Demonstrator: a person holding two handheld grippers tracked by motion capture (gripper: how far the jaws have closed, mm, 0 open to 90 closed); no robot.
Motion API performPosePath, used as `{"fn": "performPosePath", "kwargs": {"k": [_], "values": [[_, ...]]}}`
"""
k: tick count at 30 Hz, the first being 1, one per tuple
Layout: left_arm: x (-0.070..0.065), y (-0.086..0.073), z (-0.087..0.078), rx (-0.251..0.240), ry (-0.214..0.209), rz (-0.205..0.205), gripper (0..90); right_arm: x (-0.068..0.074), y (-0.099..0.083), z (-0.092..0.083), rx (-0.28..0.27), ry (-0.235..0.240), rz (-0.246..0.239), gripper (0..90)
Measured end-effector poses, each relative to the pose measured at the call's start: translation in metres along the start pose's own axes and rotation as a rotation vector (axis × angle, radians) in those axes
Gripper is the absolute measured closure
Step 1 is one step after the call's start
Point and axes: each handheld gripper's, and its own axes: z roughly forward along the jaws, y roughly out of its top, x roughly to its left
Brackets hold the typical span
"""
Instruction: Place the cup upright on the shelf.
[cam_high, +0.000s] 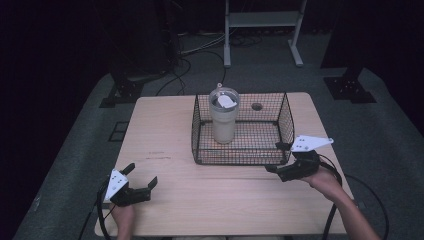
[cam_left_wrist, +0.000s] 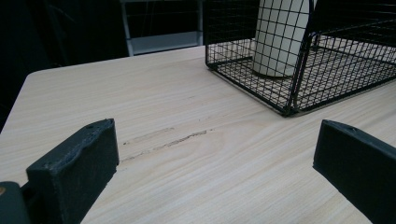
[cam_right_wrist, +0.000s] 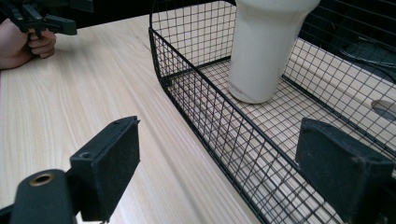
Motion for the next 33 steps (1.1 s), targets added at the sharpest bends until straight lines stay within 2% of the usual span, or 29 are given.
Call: {"fn": "performPosePath", "kwargs": {"k": [17, 19, 23, 33], "values": [[0.0, 0.0, 0.0, 0.003, 0.001, -0.001, 0.0, 0.005, -0.03, -0.013, 0.0, -0.019, 0.016, 13.1], [0.0, 0.0, 0.0, 0.003, 0.001, 0.001, 0.0, 0.006, -0.036, -0.016, 0.001, -0.037, 0.015, 13.1], [0.0, 0.0, 0.0, 0.003, 0.002, 0.001, 0.0, 0.006, -0.043, -0.019, -0.002, -0.043, 0.031, 13.1], [-0.001, 0.0, 0.0, 0.004, 0.003, 0.003, 0.0, 0.007, -0.06, -0.021, 0.02, -0.039, 0.046, 13.1]]}}
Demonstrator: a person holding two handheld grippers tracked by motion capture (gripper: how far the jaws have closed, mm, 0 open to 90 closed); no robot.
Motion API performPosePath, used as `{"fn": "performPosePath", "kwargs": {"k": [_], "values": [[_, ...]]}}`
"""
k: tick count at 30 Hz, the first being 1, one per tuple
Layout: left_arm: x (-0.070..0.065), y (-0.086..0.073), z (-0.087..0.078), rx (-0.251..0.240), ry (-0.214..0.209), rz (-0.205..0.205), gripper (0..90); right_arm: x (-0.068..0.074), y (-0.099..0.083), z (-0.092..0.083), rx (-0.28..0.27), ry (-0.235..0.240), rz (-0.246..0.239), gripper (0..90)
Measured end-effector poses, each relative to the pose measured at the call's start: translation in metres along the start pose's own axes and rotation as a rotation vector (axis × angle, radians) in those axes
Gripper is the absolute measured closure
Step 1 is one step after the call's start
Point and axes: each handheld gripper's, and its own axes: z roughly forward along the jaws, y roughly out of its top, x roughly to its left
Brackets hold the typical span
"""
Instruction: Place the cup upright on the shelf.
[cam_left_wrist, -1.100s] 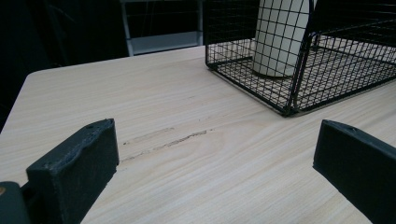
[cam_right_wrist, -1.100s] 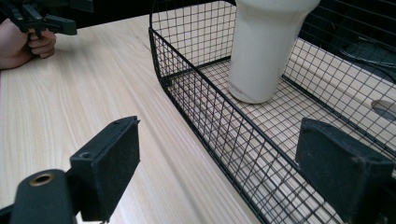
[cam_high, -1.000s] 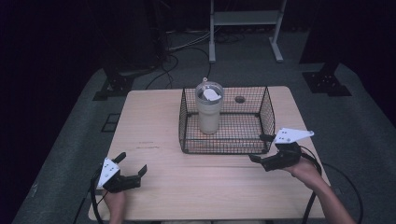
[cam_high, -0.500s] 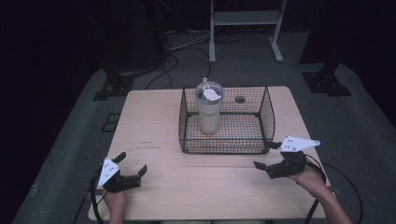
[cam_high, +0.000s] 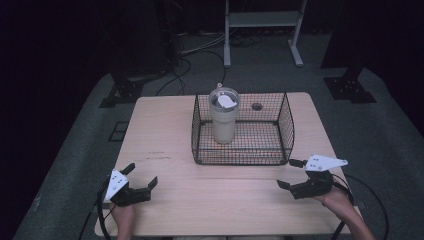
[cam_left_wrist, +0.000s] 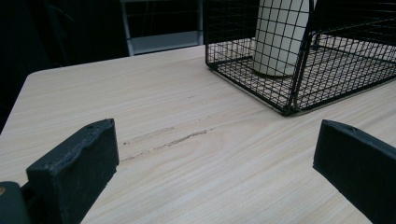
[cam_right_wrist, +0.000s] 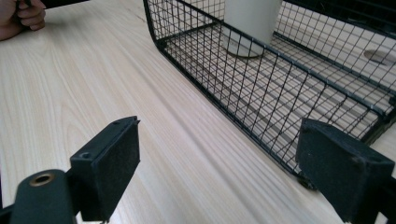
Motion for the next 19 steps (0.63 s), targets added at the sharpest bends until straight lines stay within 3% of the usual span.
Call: {"fn": "performPosePath", "kwargs": {"k": [14, 19], "values": [[-0.001, 0.0, 0.0, 0.003, 0.001, 0.007, 0.0, 0.005, -0.024, 0.002, 0.022, -0.013, 0.036, 13.1], [0.0, 0.001, 0.003, 0.016, 0.011, 0.0, 0.0, 0.009, -0.035, 0.007, 0.025, -0.042, 0.062, 13.1]]}}
